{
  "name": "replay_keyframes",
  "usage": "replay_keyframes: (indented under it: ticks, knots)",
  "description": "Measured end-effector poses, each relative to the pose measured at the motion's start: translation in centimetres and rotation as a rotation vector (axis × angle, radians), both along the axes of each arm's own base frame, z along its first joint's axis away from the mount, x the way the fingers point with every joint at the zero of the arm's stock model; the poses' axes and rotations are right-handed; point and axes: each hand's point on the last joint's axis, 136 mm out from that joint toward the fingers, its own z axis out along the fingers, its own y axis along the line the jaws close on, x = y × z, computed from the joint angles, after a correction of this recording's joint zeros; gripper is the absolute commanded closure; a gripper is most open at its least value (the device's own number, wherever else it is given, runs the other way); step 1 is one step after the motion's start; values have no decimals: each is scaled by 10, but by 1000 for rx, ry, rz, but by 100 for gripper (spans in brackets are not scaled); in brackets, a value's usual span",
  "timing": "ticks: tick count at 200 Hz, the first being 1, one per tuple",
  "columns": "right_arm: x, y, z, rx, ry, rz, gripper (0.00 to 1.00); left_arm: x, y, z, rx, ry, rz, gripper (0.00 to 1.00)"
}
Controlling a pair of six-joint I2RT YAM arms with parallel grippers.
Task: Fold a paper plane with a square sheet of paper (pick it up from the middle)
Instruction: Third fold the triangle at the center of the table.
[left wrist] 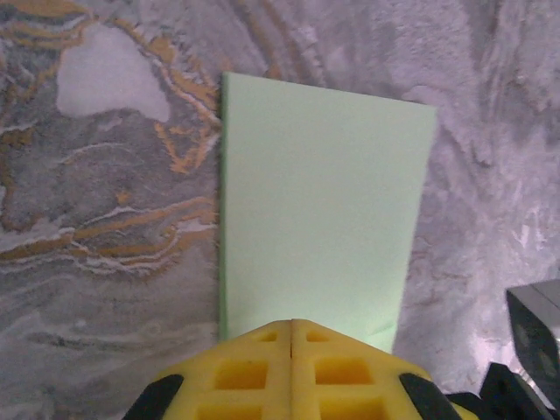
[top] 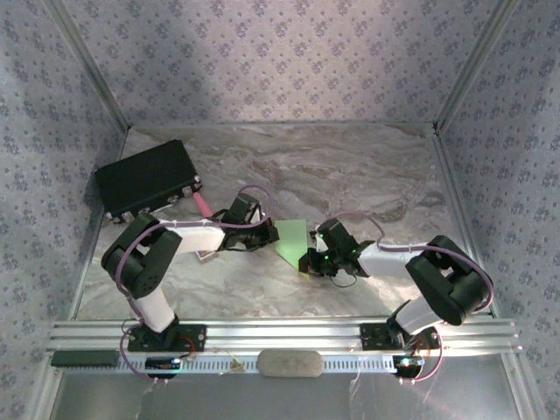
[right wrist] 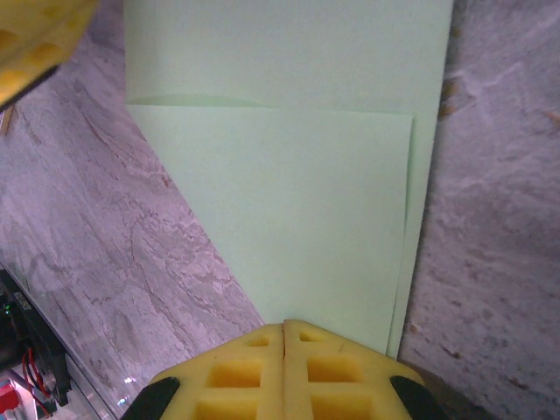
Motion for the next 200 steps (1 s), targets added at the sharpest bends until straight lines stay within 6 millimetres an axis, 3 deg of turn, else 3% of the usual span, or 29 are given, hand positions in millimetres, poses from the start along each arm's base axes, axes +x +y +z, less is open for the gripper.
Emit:
replay_keyframes:
  ticks: [53, 97, 149, 200]
  knots:
    - [0, 0, 0, 0, 0, 0, 100, -19, -16, 7, -13, -13, -60, 95]
    - [0, 0, 0, 0, 0, 0, 98, -29, -17, -22, 31, 42, -85, 97]
    - [1, 0, 5, -19, 11, 3, 96, -27, -21, -22, 18, 19, -111, 99]
    - [31, 31, 23, 8, -21, 23, 94, -27, -23, -21, 9, 11, -125, 99]
